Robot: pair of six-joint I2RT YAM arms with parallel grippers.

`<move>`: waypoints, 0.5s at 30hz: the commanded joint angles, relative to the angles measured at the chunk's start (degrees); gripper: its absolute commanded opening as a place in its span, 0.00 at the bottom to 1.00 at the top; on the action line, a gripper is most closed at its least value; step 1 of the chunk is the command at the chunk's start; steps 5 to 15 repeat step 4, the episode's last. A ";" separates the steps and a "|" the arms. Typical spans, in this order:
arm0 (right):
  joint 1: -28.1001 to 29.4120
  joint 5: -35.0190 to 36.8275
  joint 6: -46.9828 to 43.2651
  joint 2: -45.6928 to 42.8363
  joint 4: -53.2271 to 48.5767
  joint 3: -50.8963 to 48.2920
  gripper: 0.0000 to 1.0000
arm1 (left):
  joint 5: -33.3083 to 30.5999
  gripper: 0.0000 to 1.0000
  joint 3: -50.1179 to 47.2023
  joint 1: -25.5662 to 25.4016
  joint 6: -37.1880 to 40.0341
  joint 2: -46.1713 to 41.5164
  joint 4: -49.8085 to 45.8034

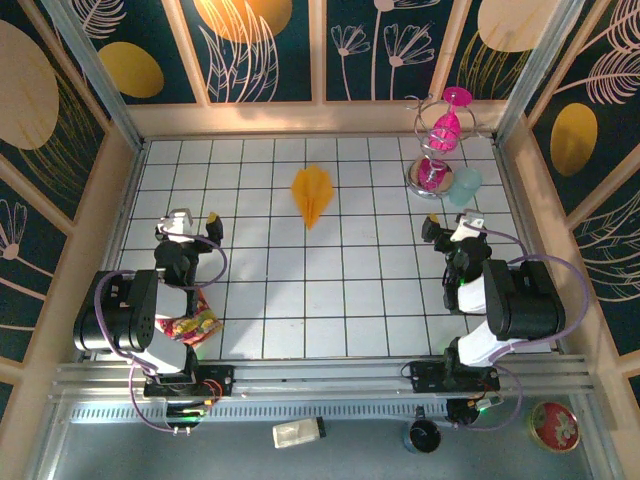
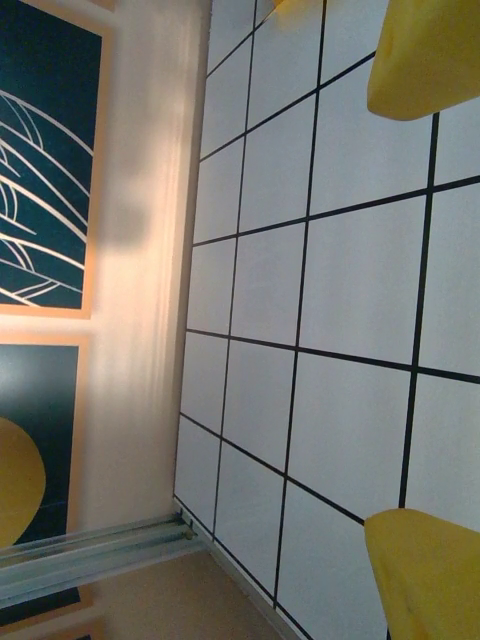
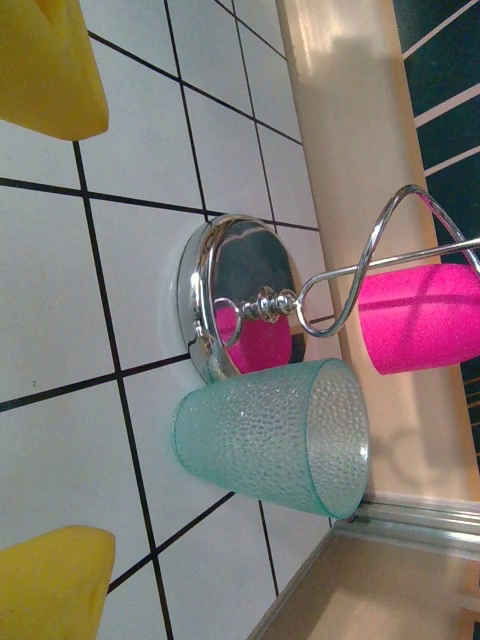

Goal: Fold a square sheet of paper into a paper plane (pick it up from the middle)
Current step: Reset both arms

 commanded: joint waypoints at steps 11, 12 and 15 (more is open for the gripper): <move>0.32 -0.18 -0.77 0.32 2.58 0.76 0.99 | 0.89 0.99 0.84 0.39 0.70 0.36 1.09; 0.32 -0.18 -0.77 0.32 2.58 0.76 0.99 | 0.89 0.99 0.84 0.39 0.70 0.36 1.09; 0.32 -0.18 -0.77 0.32 2.58 0.76 0.99 | 0.89 0.99 0.84 0.39 0.70 0.36 1.09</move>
